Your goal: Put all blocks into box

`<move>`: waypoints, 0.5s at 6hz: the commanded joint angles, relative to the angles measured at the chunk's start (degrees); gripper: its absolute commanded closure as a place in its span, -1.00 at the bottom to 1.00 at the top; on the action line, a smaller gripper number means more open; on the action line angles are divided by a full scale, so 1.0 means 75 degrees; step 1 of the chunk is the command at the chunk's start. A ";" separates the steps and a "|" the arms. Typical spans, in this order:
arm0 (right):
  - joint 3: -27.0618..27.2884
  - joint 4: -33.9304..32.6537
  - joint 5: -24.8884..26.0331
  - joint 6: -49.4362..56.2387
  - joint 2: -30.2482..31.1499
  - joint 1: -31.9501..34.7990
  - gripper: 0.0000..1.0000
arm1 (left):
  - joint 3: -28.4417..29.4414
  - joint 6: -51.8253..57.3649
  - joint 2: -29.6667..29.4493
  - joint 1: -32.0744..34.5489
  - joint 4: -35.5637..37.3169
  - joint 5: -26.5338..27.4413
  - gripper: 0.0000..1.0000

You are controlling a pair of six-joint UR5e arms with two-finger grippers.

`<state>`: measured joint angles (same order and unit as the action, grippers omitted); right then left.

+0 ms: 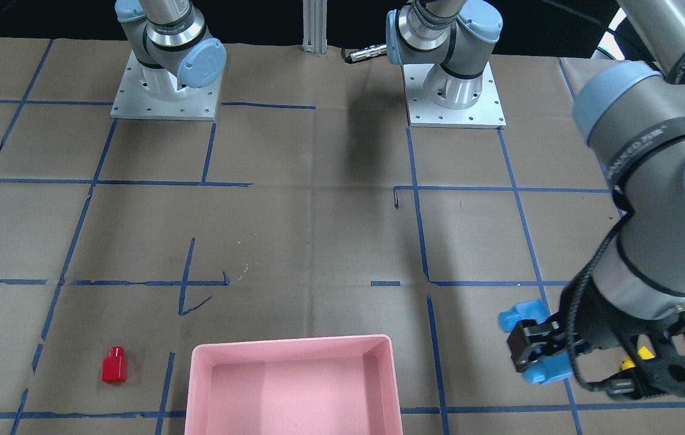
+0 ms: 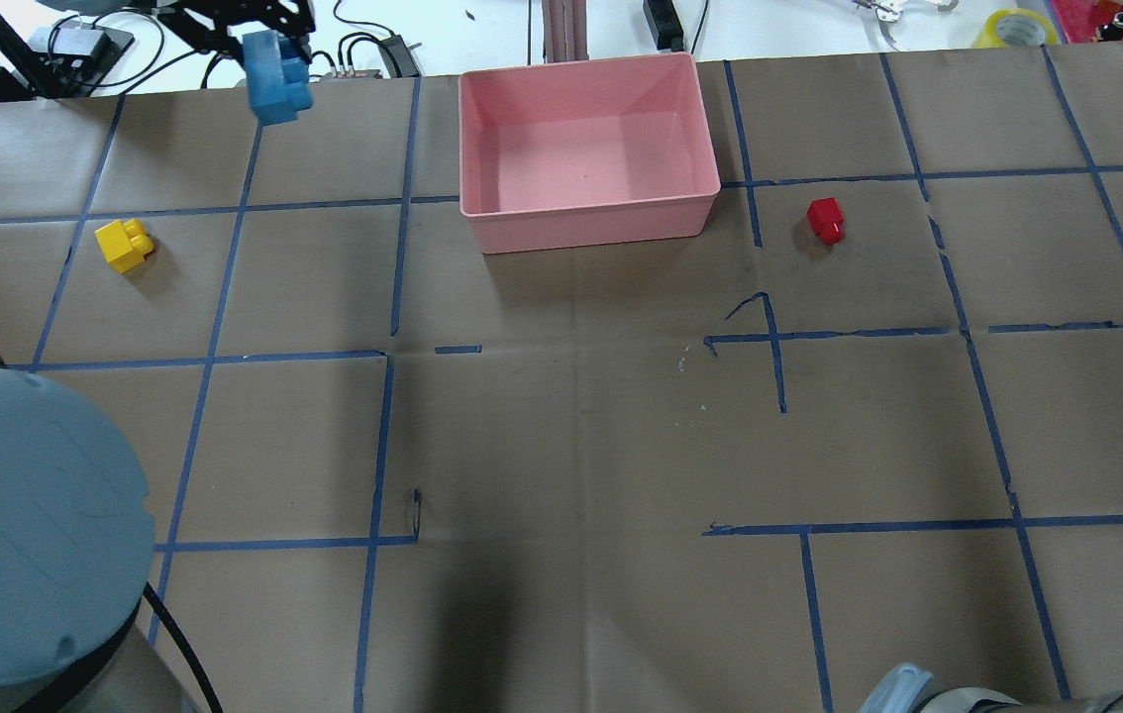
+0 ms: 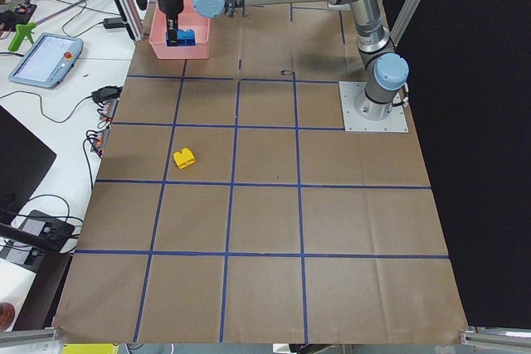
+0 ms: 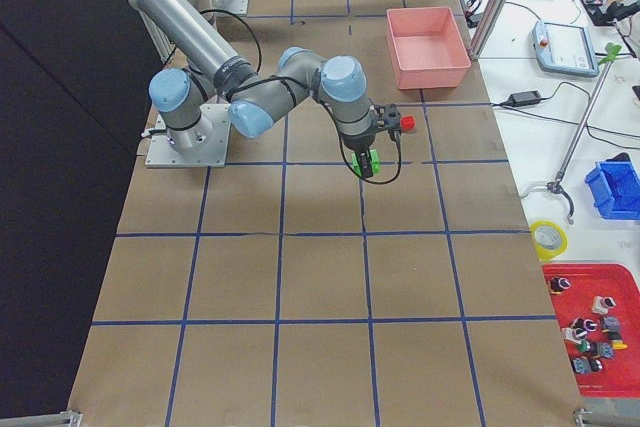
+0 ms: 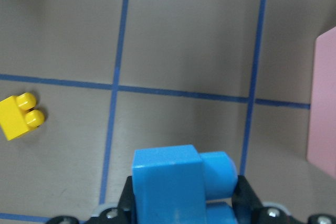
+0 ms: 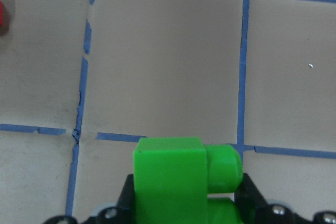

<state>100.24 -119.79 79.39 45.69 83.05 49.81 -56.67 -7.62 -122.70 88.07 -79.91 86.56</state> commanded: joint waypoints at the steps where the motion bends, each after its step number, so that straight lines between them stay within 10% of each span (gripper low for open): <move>1: -0.0567 0.0429 0.0032 -0.1045 -0.0022 0.1157 0.90 | 0.1234 -0.1335 -0.1131 0.1027 0.0002 -0.0185 0.51; 3: -0.0627 0.0281 -0.0050 -0.1985 -0.0197 0.2609 0.90 | 0.1532 -0.1888 -0.2057 0.1440 0.0502 -0.0430 0.51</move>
<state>95.92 -117.34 79.40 34.44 82.32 63.96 -46.05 -19.84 -134.69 97.34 -78.42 84.40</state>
